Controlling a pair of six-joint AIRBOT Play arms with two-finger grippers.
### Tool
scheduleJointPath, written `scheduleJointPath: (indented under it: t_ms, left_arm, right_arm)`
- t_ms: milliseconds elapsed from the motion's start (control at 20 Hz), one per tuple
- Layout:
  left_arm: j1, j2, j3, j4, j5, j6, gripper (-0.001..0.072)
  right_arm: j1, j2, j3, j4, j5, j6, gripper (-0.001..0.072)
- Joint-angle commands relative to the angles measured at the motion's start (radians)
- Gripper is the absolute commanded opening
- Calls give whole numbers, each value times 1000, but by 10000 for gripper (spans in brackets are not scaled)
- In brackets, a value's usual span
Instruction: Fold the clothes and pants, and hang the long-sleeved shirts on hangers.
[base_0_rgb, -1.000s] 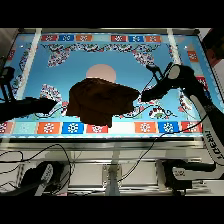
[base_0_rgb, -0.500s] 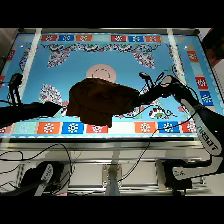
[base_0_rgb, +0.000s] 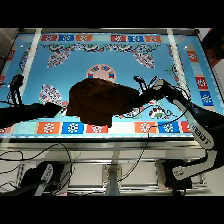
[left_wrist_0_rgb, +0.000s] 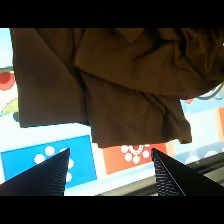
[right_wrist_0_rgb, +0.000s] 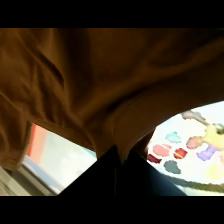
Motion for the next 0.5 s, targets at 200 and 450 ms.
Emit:
scheduleJointPath:
  t_ms: [200, 450]
  left_arm:
    - [1, -1, -148, -3, 92, 1, 580]
    - [-32, -3, -298, -117, 237, 32, 580]
  right_arm:
    - [2, 77, 7, 44, 19, 0, 16]
    - [2, 122, 7, 43, 16, -7, 17]
